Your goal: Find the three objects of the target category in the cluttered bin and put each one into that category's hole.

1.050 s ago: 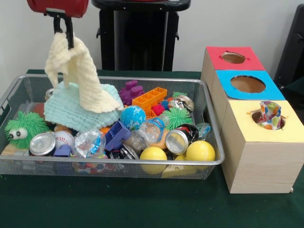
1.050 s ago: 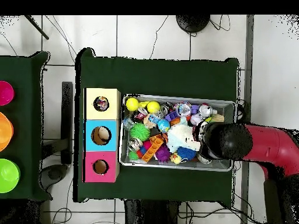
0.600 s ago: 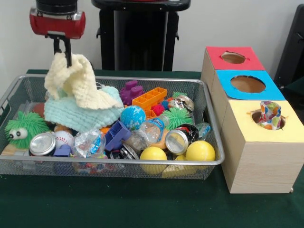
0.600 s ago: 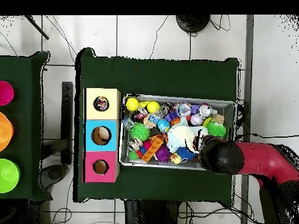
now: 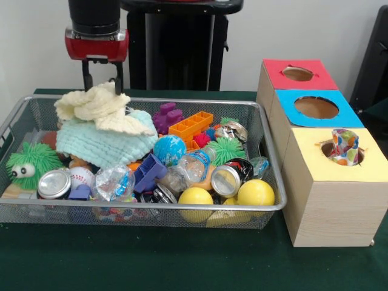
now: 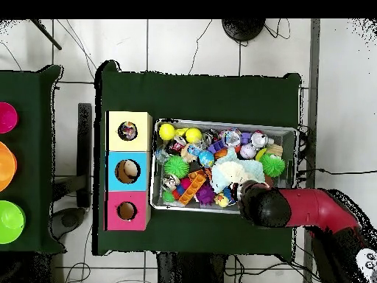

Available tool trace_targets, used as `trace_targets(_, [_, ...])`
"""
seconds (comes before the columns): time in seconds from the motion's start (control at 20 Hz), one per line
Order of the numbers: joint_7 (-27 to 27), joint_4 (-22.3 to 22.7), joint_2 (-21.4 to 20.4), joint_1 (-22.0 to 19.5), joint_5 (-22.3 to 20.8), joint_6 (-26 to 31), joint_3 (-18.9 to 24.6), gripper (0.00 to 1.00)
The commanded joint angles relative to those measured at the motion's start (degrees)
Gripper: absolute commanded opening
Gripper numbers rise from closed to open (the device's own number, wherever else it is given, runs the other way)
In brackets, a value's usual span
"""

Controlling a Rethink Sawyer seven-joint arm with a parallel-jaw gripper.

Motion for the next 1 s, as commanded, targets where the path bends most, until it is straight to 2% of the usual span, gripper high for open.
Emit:
trace_targets(0.05, [-5.0, -0.3, -1.8, 4.2, 2.4, 6.5, 4.3, 1.0])
trace_targets(0.4, [-2.3, -4.9, -0.9, 10.0, 4.9, 9.7, 3.3, 1.0])
trace_targets(0.6, [-1.9, -9.5, 0.4, 13.5, 6.5, 13.5, 2.8, 1.0])
trace_targets(1.0, [-2.4, -14.7, 1.2, 17.0, 9.1, 18.3, 1.8, 1.0])
